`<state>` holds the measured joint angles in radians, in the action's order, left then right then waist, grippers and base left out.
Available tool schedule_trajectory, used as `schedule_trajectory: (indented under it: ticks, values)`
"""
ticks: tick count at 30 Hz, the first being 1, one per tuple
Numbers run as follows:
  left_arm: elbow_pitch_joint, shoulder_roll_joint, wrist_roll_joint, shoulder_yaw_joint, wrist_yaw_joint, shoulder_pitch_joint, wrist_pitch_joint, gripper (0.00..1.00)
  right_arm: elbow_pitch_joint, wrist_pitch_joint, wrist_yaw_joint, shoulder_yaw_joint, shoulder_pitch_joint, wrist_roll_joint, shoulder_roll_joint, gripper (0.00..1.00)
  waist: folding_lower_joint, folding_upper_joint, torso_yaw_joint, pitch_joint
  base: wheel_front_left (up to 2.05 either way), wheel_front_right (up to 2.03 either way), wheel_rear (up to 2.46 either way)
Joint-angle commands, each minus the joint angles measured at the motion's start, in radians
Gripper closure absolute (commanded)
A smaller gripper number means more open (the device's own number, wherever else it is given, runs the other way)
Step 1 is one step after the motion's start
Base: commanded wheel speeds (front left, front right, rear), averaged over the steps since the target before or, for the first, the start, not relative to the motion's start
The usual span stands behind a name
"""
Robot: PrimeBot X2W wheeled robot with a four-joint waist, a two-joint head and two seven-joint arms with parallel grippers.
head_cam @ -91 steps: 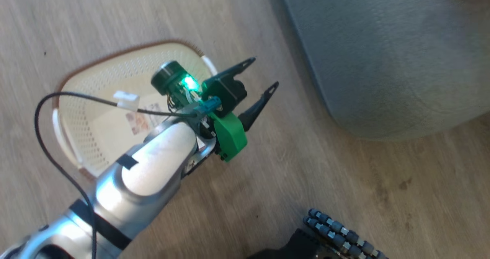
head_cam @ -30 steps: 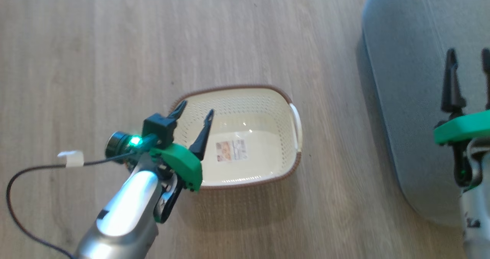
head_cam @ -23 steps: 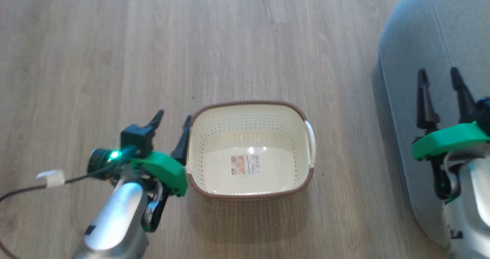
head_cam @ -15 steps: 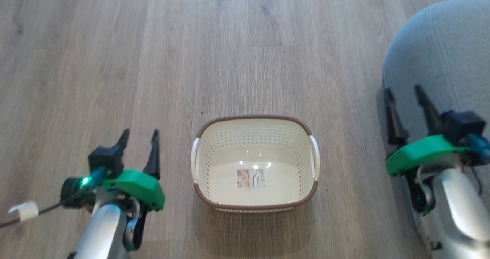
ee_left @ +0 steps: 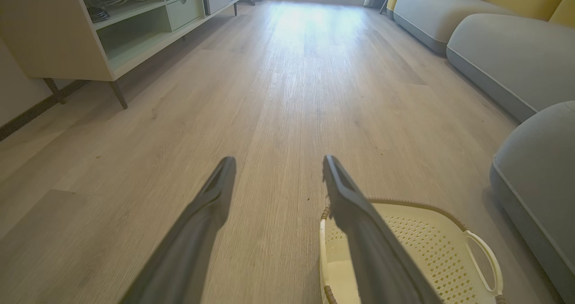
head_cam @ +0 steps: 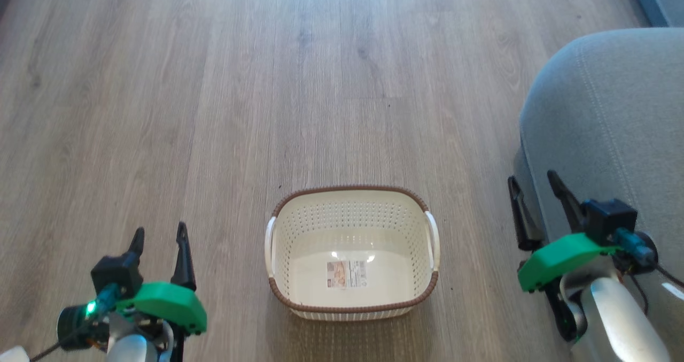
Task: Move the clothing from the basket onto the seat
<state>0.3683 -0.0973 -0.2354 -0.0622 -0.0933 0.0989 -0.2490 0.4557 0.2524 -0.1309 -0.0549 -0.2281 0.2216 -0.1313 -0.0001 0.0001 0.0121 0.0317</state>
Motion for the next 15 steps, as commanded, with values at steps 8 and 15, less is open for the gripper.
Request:
schedule_trajectory:
  ticks: [8,15]
  values:
    - [-0.061,0.021,0.049,0.094,0.04,-0.029,-0.013,0.0,-0.034,0.009,0.0,-0.017,0.016,-0.019,0.016,0.0,0.0001,-0.0001,-0.01,-0.025,0.0,0.0,0.0]
    - [-0.064,0.035,0.076,0.124,0.076,-0.043,-0.013,0.0,-0.037,0.009,0.0,-0.011,0.033,-0.031,0.03,0.0,0.0001,-0.0001,-0.004,-0.028,0.0,0.0,0.0]
